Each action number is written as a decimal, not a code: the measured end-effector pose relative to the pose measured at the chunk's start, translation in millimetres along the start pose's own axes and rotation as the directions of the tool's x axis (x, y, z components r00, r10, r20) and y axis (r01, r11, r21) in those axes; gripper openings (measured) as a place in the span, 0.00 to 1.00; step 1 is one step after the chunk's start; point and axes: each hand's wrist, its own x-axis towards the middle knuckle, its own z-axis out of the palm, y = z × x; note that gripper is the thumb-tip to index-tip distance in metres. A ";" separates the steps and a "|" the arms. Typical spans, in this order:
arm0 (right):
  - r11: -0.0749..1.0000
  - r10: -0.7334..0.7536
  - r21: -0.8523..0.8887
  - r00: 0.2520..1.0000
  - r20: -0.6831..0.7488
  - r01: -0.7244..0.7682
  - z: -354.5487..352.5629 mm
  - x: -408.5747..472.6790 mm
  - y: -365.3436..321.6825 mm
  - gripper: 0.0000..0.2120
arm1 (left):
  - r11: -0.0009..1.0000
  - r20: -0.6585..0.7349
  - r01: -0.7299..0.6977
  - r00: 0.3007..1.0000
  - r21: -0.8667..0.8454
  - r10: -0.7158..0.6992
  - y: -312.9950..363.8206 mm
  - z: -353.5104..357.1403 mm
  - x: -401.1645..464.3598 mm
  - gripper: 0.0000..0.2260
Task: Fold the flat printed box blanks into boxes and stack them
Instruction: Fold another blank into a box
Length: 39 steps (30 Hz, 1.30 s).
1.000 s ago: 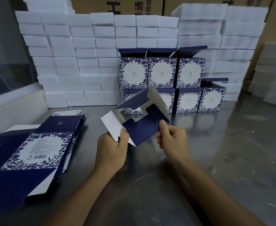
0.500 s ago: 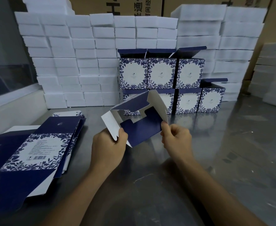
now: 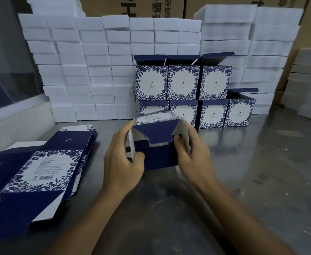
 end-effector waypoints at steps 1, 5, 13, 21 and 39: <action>1.000 0.004 0.019 1.000 0.020 -0.004 0.4 -0.5 -1.4 0.23 | 0.999 0.021 0.023 1.000 -0.029 -0.022 0.6 -0.4 0.3 0.31; 0.994 0.001 0.111 0.996 0.094 -0.011 1.4 -2.9 -4.4 0.31 | 0.997 0.007 0.029 1.000 -0.066 -0.029 2.0 1.6 1.3 0.26; 0.986 -0.057 0.162 0.988 0.141 0.034 4.2 -3.5 -5.5 0.28 | 0.994 -0.173 0.105 0.980 0.014 -0.101 -5.1 2.9 5.1 0.16; 0.985 0.025 0.170 0.997 0.067 -0.036 6.9 -2.3 -1.7 0.26 | 0.999 -0.121 0.036 0.992 0.000 -0.036 1.3 2.8 0.9 0.12; 1.000 0.013 0.031 0.967 -0.253 -0.006 -2.7 8.8 1.3 0.09 | 0.994 -0.103 -0.086 0.990 0.074 0.093 10.1 5.1 -2.5 0.18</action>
